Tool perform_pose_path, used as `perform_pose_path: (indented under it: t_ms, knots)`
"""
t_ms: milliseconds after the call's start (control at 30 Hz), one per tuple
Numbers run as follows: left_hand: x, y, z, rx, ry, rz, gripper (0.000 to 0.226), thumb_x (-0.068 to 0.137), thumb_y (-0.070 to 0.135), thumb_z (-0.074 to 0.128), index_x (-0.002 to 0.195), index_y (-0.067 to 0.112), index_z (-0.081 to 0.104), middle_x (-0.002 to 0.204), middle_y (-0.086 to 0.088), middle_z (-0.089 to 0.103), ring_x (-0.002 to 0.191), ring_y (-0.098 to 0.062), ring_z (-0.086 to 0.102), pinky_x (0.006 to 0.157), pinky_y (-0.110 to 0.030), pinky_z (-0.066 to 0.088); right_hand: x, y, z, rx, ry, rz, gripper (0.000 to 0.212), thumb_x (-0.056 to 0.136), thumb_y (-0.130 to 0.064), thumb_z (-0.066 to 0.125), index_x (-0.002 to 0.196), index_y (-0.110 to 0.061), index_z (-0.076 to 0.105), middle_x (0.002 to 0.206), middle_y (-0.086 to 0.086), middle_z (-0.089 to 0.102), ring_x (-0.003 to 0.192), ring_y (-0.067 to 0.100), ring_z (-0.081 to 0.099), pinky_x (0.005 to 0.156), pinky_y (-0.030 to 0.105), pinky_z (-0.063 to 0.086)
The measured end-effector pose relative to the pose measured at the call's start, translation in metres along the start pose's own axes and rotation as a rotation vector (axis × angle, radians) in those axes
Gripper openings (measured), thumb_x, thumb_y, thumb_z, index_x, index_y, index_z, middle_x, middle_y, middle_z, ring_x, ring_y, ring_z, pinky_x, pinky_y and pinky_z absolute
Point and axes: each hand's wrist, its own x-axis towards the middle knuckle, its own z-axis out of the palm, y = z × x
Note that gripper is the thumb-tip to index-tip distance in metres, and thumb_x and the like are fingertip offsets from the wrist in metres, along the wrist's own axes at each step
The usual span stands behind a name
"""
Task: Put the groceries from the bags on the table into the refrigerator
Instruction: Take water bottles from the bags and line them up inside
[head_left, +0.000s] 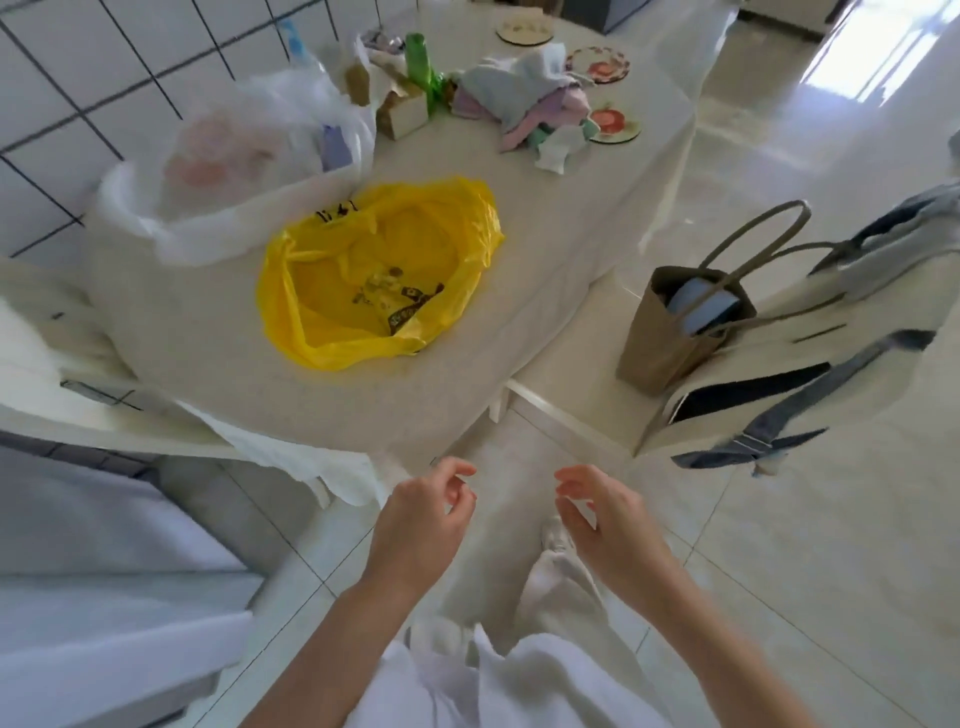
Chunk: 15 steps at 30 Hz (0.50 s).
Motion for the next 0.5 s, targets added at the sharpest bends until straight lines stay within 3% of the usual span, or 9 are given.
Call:
perform_pose_path:
  t_ms: [267,400,500]
  knots:
    - [0.069,0.042,0.018,-0.064,0.181,-0.203,0.015,0.093,0.02,0.059,0.105,0.024,0.067,0.085,0.014,0.07,0.08,-0.001,0.065,0.076,-0.027,0.056,0.121,0.008,-0.075,-0.077,-0.157,-0.199,0.023,0.093,-0.022,0.058,0.116,-0.021,0.058,0.107,-0.008,0.066,0.103,0.009,0.062,0.09,0.031,0.051]
    - [0.097,0.053,0.018,-0.1,0.253,-0.298,0.013,0.093,0.024,0.058,0.102,0.026,0.066,0.083,0.015,0.07,0.081,0.001,0.065,0.074,-0.026,0.056,0.18,-0.003,-0.102,-0.114,-0.229,-0.298,0.022,0.092,-0.017,0.058,0.114,-0.015,0.06,0.106,-0.003,0.068,0.101,0.012,0.063,0.085,0.024,0.046]
    - [0.117,0.051,0.006,-0.121,0.314,-0.347,0.012,0.094,0.025,0.058,0.102,0.028,0.065,0.086,0.013,0.071,0.083,-0.001,0.066,0.074,-0.024,0.056,0.222,-0.016,-0.107,-0.132,-0.249,-0.363,0.023,0.091,-0.014,0.06,0.113,-0.013,0.061,0.103,-0.002,0.069,0.1,0.017,0.066,0.087,0.033,0.05]
